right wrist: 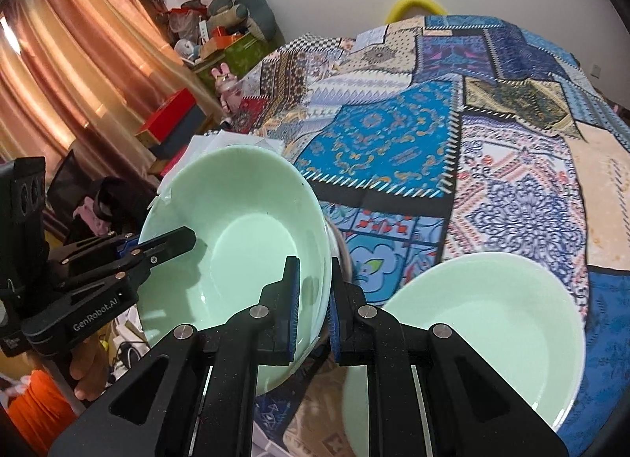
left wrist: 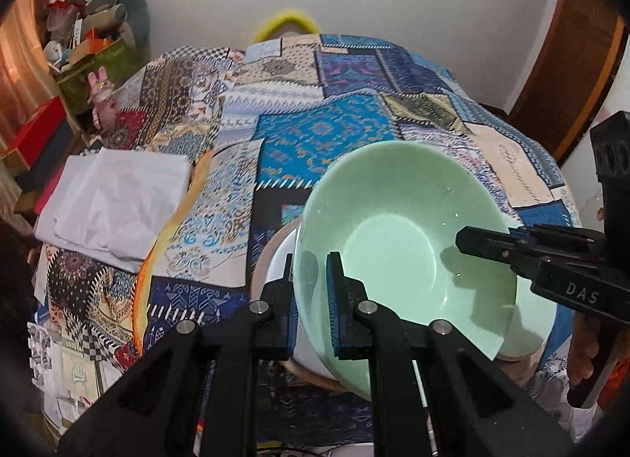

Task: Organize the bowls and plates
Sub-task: 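Lift the green bowl with both tools and carry it toward the bowl stack, then lower the green bowl into the white bowl with both tools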

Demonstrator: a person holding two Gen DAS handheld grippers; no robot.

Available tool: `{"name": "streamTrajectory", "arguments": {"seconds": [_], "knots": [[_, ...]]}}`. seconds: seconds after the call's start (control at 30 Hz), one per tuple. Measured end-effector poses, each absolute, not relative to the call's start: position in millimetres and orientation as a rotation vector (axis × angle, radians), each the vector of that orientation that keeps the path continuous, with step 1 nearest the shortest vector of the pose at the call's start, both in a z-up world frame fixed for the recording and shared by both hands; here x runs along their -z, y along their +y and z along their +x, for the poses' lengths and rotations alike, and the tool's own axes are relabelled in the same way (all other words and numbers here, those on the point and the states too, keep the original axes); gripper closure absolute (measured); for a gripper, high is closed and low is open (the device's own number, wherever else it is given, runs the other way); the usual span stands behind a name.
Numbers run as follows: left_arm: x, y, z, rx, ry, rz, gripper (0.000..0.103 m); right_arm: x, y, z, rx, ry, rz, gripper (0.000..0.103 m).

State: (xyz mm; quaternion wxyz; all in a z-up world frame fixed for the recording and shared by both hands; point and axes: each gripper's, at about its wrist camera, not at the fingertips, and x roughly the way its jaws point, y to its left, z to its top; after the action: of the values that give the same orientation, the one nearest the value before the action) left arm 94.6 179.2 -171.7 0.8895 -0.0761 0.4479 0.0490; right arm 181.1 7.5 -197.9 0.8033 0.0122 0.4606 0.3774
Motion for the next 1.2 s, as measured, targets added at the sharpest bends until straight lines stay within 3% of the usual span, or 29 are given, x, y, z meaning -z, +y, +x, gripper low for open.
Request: {"name": "streamTrajectory", "arguments": {"seconds": [0.87,1.2], "knots": [[217.2,197.7,98.3,-0.132,0.971,-0.104,0.091,232.4,40.6,185.8,-0.81,1.091,-0.025,0.091],[229.0,189.6,99.3,-0.176,0.972,0.008,0.084,230.3,44.5,183.8,-0.81,1.055,-0.078,0.091]]}}
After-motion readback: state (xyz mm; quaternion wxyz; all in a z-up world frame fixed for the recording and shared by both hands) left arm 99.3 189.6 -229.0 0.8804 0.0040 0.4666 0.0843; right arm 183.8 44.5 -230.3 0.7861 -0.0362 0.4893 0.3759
